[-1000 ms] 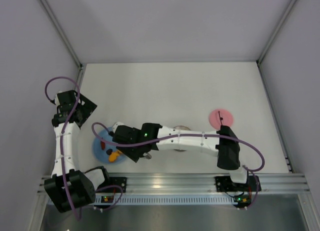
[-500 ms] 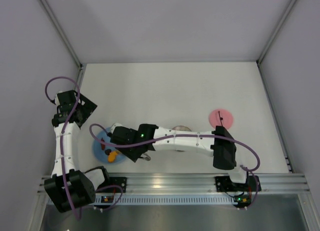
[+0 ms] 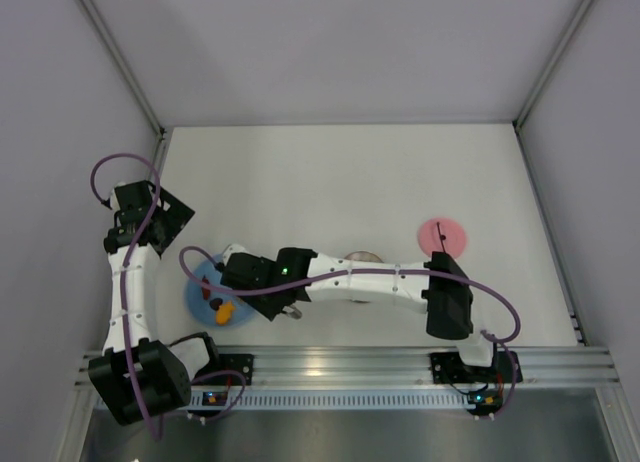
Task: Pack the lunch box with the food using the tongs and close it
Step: Pick up the fake food from the plate, then place the fake food in the packing box.
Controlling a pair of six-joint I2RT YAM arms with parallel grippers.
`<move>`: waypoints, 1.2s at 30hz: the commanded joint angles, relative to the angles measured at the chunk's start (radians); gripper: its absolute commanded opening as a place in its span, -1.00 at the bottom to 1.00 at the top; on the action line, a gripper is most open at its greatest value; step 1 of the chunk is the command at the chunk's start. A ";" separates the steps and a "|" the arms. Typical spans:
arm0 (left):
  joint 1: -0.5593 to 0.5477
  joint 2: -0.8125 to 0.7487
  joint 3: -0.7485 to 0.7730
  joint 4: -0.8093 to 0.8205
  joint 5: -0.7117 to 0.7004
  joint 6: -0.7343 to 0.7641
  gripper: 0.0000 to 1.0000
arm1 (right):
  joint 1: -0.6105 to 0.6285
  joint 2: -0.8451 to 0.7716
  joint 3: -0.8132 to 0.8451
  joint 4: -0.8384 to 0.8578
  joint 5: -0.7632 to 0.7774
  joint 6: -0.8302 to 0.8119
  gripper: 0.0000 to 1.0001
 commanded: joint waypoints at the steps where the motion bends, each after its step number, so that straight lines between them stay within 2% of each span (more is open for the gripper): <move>1: 0.004 -0.010 -0.009 0.048 0.012 0.008 0.98 | 0.002 -0.082 0.052 -0.012 0.049 0.008 -0.34; 17: 0.004 -0.009 -0.009 0.049 0.017 0.006 0.98 | -0.052 -0.236 -0.005 -0.020 0.101 0.019 -0.34; 25: 0.004 -0.009 -0.009 0.051 0.026 0.003 0.98 | -0.086 -0.500 -0.233 -0.050 0.188 0.094 -0.33; 30: 0.004 -0.009 -0.009 0.052 0.032 0.003 0.98 | -0.090 -0.685 -0.376 -0.145 0.262 0.188 -0.30; 36: 0.004 -0.010 -0.008 0.052 0.031 0.003 0.98 | -0.092 -0.826 -0.534 -0.230 0.297 0.303 -0.28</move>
